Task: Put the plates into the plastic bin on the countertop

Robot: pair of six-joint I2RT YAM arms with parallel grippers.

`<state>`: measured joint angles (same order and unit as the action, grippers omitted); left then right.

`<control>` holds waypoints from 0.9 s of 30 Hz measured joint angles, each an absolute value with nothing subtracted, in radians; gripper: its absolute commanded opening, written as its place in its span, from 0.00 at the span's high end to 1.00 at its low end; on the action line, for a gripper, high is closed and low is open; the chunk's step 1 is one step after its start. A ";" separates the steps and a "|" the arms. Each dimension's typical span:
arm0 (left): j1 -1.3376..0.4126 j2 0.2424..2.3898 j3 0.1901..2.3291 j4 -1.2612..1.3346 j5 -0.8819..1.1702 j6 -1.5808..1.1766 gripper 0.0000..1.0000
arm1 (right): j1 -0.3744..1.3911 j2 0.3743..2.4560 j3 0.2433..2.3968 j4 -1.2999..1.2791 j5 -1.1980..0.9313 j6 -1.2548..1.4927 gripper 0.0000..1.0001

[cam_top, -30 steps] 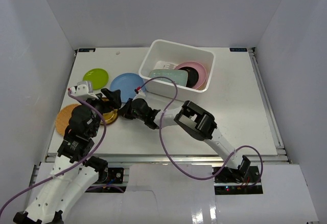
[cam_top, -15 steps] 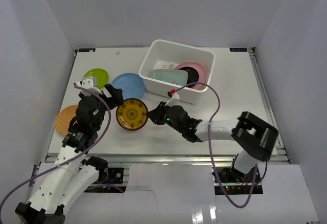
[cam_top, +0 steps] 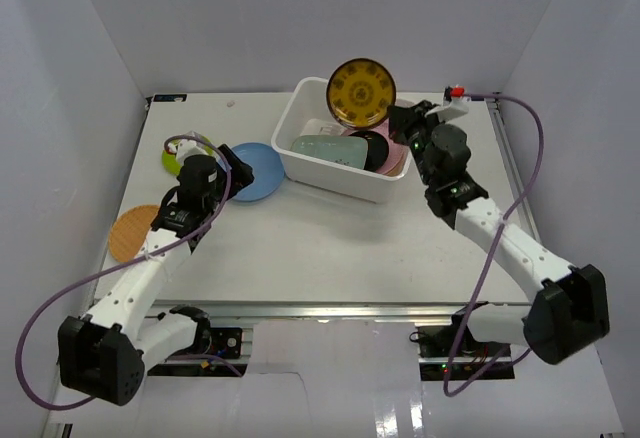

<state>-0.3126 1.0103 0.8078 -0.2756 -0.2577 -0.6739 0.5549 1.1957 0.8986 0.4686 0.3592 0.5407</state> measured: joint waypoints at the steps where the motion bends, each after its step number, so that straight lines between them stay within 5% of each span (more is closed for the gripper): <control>1: -0.293 1.039 0.802 -0.267 -0.240 -0.695 0.02 | 0.511 1.242 0.953 0.439 0.326 0.535 0.92; 6: -0.177 1.147 0.731 -0.214 -0.159 -0.795 0.02 | 0.378 1.453 1.168 0.318 0.184 0.516 0.92; 12: -0.107 1.283 0.672 -0.179 -0.119 -0.875 0.02 | 0.360 1.576 1.185 0.199 0.094 0.516 0.90; 14: -0.107 1.325 0.666 -0.157 -0.114 -0.894 0.03 | 0.360 1.605 1.185 0.167 0.073 0.517 0.72; 15: -0.106 1.343 0.666 -0.146 -0.113 -0.902 0.03 | 0.360 1.613 1.185 0.158 0.067 0.521 0.54; 18: -0.104 1.405 0.666 -0.100 -0.108 -0.922 0.06 | 0.359 1.618 1.184 0.145 0.047 0.516 0.32; 24: -0.099 1.542 0.717 -0.016 -0.117 -0.943 0.20 | 0.359 1.557 1.177 0.128 0.022 0.511 0.24; 27: -0.097 1.599 0.750 0.023 -0.118 -0.949 0.42 | 0.359 1.464 1.135 0.144 -0.005 0.511 0.25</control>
